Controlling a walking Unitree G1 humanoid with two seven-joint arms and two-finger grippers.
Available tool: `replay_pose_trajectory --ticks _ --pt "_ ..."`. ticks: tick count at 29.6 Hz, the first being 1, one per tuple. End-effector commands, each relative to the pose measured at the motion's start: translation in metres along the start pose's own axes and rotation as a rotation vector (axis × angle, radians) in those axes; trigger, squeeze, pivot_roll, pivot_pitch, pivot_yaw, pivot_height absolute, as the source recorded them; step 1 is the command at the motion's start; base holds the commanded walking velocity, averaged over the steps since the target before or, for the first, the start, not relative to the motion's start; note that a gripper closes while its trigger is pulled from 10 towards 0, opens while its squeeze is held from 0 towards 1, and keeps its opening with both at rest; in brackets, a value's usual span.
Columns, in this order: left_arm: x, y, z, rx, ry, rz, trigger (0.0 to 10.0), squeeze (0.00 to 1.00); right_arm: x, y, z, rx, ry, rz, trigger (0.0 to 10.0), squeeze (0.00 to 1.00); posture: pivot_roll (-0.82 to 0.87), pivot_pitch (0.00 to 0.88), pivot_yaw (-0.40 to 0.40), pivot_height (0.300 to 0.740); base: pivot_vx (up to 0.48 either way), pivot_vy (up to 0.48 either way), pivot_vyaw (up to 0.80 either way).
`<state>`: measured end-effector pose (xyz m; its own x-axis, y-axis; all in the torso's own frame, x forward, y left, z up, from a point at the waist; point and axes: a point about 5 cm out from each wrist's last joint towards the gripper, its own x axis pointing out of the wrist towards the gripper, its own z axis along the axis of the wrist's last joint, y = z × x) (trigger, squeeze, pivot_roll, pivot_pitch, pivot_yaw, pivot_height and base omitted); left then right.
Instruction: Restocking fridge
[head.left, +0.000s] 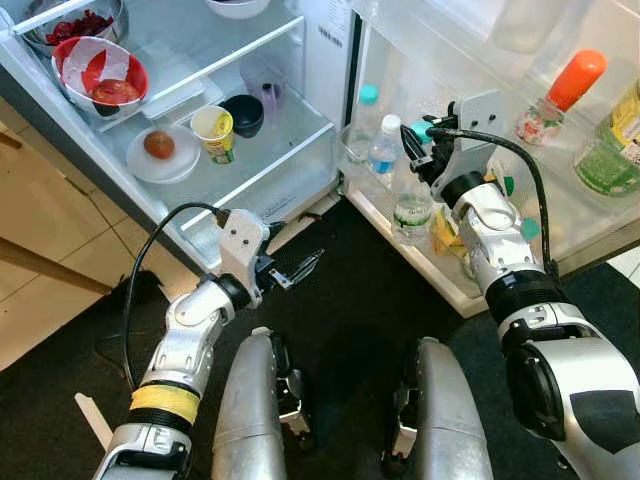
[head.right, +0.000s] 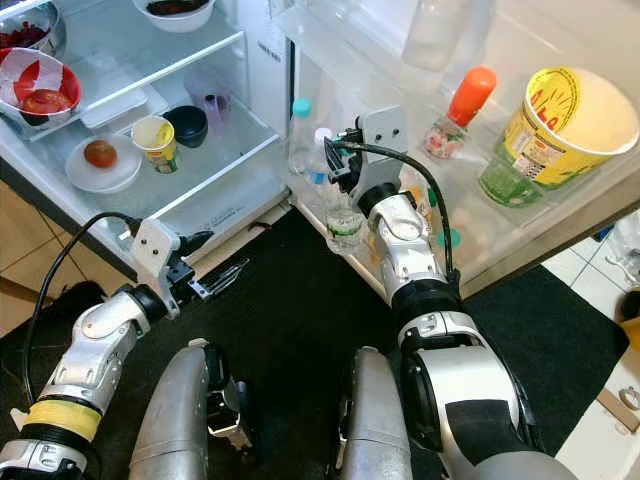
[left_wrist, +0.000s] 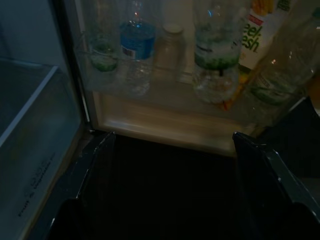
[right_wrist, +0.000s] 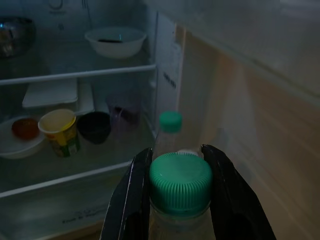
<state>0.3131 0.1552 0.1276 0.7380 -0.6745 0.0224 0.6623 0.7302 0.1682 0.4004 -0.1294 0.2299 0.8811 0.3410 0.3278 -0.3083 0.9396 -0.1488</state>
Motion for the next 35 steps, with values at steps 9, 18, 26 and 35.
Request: replay_pose_trajectory --ticks 9,18,26,35 --pt "-0.009 -0.009 -0.006 -0.02 0.028 -0.017 10.0 0.0 0.004 -0.005 0.015 -0.194 -0.075 -0.045 10.0 0.0 0.07 0.426 -0.005 0.591 0.0 0.0 0.0" --pt "-0.01 -0.009 -0.005 -0.017 0.033 -0.022 10.0 0.0 0.0 -0.005 0.005 -0.203 -0.034 -0.062 10.0 0.0 0.08 0.441 -0.001 0.591 0.0 0.0 0.0" --pt "-0.015 -0.012 0.0 -0.009 0.036 -0.034 10.0 0.0 -0.018 -0.008 -0.024 -0.224 0.059 -0.143 10.0 0.0 0.14 0.473 0.025 0.591 0.0 0.0 0.0" --pt "-0.02 -0.014 0.004 -0.002 0.041 -0.044 10.0 0.0 -0.029 -0.018 -0.038 -0.188 0.116 -0.23 10.0 0.0 0.17 0.482 0.036 0.591 0.0 0.0 0.0"
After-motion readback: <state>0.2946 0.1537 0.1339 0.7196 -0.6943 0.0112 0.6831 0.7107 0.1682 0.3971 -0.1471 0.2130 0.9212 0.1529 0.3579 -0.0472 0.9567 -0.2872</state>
